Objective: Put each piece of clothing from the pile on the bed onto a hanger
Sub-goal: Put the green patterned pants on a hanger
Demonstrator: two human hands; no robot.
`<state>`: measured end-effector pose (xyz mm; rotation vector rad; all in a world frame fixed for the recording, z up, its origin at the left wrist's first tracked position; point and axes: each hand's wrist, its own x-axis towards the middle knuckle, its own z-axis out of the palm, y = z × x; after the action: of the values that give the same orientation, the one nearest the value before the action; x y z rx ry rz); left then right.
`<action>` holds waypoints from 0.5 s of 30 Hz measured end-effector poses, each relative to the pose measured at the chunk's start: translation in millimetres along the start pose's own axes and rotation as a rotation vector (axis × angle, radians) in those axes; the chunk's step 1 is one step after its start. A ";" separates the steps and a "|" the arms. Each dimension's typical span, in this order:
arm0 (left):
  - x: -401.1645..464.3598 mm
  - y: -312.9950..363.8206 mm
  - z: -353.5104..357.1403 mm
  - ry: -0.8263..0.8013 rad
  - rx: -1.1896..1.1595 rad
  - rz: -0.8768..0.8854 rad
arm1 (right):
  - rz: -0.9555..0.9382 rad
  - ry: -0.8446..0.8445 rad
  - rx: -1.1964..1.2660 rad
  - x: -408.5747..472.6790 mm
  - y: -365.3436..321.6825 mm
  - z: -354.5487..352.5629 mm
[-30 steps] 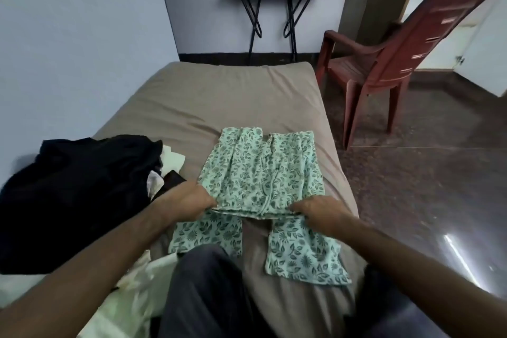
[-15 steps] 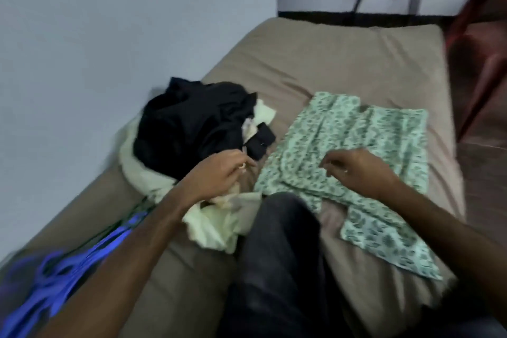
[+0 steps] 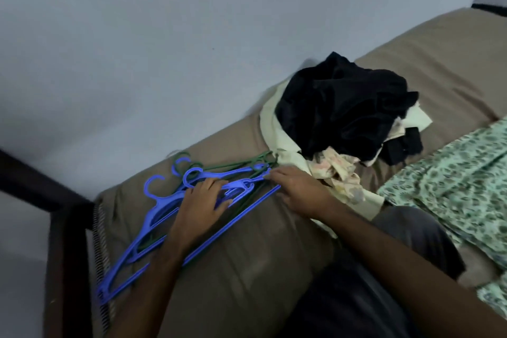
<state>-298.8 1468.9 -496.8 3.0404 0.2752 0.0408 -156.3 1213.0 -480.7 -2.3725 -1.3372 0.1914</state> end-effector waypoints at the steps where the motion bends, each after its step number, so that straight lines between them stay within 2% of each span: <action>1: -3.9 -1.3 1.2 0.012 -0.013 -0.008 | -0.021 -0.025 -0.051 6.7 -2.5 9.0; 4: -11.1 -5.7 0.3 0.016 -0.061 -0.007 | 0.025 -0.062 -0.162 12.1 -11.7 26.7; 8: -22.1 -2.4 1.5 -0.039 0.011 0.054 | 0.054 -0.003 -0.227 11.0 -18.4 39.7; 15: 0.0 -11.5 -14.5 0.046 0.032 0.012 | 0.116 0.027 -0.071 11.8 -22.5 42.3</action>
<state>-301.3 1481.4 -483.4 3.0762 0.2633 0.1077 -181.1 1245.2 -508.9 -2.5051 -1.2135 0.1475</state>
